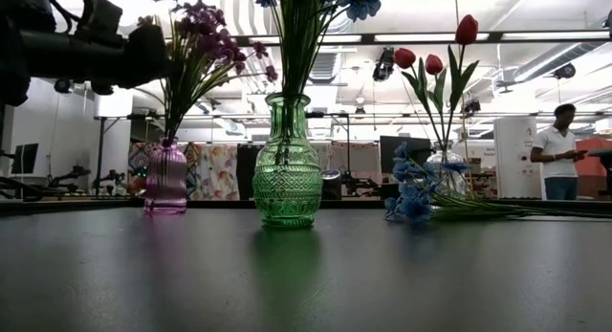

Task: Sort flowers into vase by color
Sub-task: Put the purple flower into the purple crystal vase

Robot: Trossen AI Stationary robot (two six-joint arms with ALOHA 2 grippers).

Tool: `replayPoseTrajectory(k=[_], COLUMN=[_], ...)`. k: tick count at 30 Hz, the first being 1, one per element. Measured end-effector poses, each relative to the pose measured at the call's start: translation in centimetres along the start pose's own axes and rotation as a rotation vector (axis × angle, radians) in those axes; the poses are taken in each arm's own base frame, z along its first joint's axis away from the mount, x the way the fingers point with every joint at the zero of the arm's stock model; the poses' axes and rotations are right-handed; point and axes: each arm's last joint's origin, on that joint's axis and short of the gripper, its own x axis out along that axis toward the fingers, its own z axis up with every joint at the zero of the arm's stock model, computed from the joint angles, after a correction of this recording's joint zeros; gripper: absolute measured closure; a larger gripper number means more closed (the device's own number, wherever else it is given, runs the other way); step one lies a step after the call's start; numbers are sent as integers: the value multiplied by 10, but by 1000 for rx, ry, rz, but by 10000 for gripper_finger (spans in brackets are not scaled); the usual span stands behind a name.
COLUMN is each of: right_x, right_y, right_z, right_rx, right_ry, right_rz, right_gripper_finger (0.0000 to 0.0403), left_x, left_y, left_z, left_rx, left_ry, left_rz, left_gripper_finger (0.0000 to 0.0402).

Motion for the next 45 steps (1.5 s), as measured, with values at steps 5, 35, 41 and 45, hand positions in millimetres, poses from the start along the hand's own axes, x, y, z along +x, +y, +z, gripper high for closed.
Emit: replayPoseTrajectory(k=[5,35,41,45], right_x=[0,0,0,0], right_y=[0,0,0,0], right_z=[0,0,0,0], right_rx=[0,-1,-1,-1], right_ry=[0,5,5,5], right_rz=[0,2,2,2], right_gripper_finger=[209,209,209,209], left_x=[0,2,2,2], left_y=[-1,-12,-13,-11], left_z=[-1,-24,-29,-28], left_rx=[6,67,90,71], left_ry=[3,116,134,144], left_rz=[-8,-40,-41,16], left_gripper_finger=[373,400,400,399])
